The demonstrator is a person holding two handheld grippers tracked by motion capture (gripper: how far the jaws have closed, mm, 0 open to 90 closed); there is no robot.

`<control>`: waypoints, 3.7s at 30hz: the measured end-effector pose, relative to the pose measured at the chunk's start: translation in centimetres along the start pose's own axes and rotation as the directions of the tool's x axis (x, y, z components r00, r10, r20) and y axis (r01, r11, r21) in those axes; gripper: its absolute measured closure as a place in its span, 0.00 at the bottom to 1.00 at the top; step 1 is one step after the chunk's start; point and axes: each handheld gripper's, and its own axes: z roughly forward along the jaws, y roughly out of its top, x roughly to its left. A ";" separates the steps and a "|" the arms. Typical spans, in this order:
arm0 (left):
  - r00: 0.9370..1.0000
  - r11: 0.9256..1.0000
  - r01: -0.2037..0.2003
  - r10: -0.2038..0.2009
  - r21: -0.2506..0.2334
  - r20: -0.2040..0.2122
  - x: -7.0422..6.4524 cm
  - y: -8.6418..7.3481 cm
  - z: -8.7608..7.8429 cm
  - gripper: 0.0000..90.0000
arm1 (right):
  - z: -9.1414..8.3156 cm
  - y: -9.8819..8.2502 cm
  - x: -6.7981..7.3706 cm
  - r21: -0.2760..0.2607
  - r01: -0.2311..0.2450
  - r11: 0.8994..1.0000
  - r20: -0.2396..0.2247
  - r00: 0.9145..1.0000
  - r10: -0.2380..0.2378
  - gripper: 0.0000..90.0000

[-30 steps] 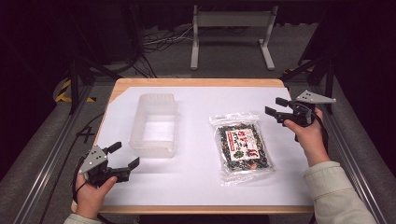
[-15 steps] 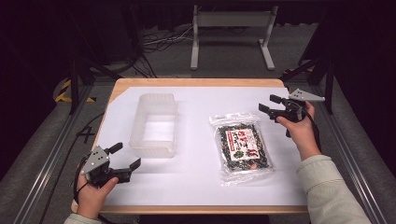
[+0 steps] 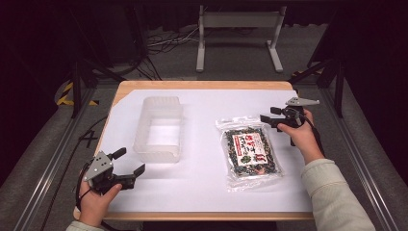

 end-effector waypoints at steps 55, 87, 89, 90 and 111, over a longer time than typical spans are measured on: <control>1.000 1.000 -0.001 0.002 0.022 -0.029 -0.4 -0.7 -1.1 0.11 | 2.0 -0.9 -0.1 0.189 0.044 0.981 0.005 0.999 -0.046 0.90; 0.995 0.997 0.051 -0.046 -0.053 0.086 -1.6 3.4 1.2 0.04 | -7.0 5.3 4.4 -0.083 0.233 0.969 0.028 0.973 -0.231 1.00; 0.994 0.995 0.074 -0.069 -0.060 0.086 -1.5 3.4 1.3 0.06 | -8.0 5.9 4.8 -0.117 0.237 0.965 0.019 0.971 -0.236 1.00; 0.993 0.995 0.079 -0.073 -0.068 0.089 -1.4 3.3 1.2 0.06 | -8.4 6.1 5.1 -0.133 0.238 0.962 0.012 0.971 -0.238 1.00; 0.996 0.995 0.035 -0.027 -0.092 0.080 -2.1 3.9 0.6 0.15 | -14.5 9.5 9.6 -0.361 0.259 0.896 -0.142 0.934 -0.327 1.00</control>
